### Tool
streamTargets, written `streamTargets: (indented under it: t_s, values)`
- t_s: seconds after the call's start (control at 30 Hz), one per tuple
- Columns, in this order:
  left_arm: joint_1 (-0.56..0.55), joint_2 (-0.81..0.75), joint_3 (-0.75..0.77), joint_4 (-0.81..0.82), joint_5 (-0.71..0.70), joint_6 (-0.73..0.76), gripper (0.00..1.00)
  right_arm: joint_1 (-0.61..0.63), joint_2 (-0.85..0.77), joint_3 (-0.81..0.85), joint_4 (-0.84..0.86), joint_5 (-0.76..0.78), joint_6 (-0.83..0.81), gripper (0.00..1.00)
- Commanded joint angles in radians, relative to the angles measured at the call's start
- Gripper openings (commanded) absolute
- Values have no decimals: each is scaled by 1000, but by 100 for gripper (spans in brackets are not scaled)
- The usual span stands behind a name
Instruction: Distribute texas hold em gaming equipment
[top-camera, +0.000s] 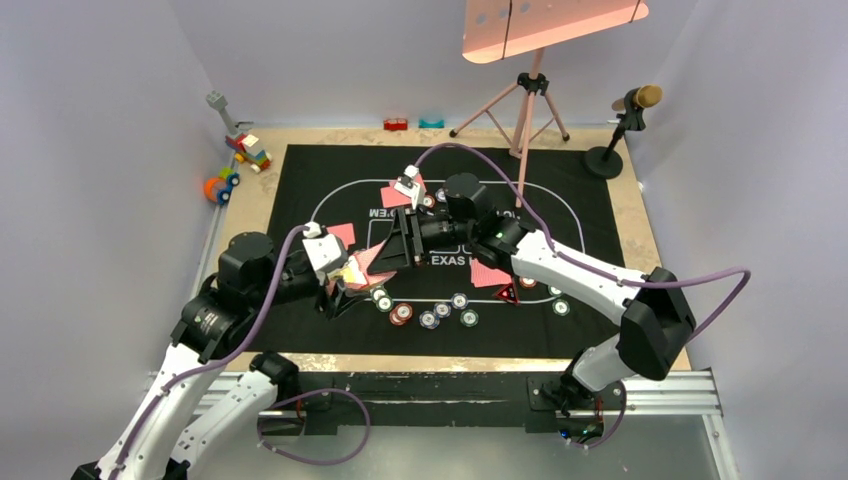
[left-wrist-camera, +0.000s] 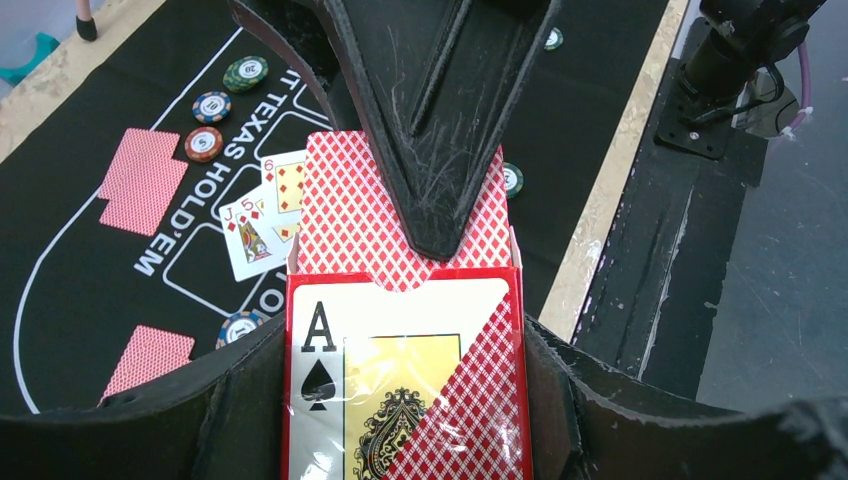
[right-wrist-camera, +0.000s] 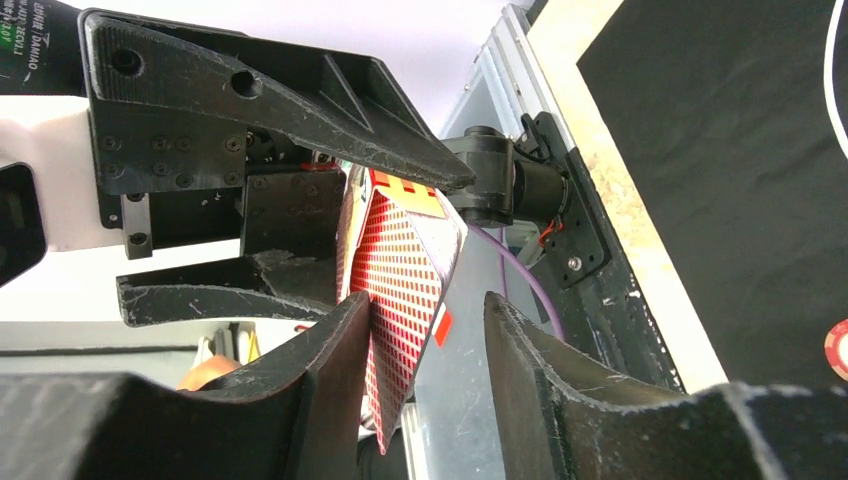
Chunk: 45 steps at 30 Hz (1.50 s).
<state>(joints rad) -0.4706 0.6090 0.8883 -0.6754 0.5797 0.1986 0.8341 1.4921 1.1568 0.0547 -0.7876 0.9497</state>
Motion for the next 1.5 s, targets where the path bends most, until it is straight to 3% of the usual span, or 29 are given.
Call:
streamTargets:
  t_s: [0.0, 0.3, 0.63, 1.13, 1.47]
  values:
    - [9, -3, 53, 71, 33, -12, 0, -37, -38, -22, 35, -36, -10, 45]
    - [9, 2, 54, 69, 29, -11, 0, -57, -64, -63, 28, -46, -15, 21]
    - [9, 6, 51, 72, 28, -8, 0, -111, -112, -89, -14, -50, -40, 10]
    - [10, -12, 32, 64, 28, -12, 0, -188, -172, -58, -75, -70, -55, 5]
    - [10, -39, 16, 43, 8, 6, 0, -322, -142, -106, 60, -134, 36, 0]
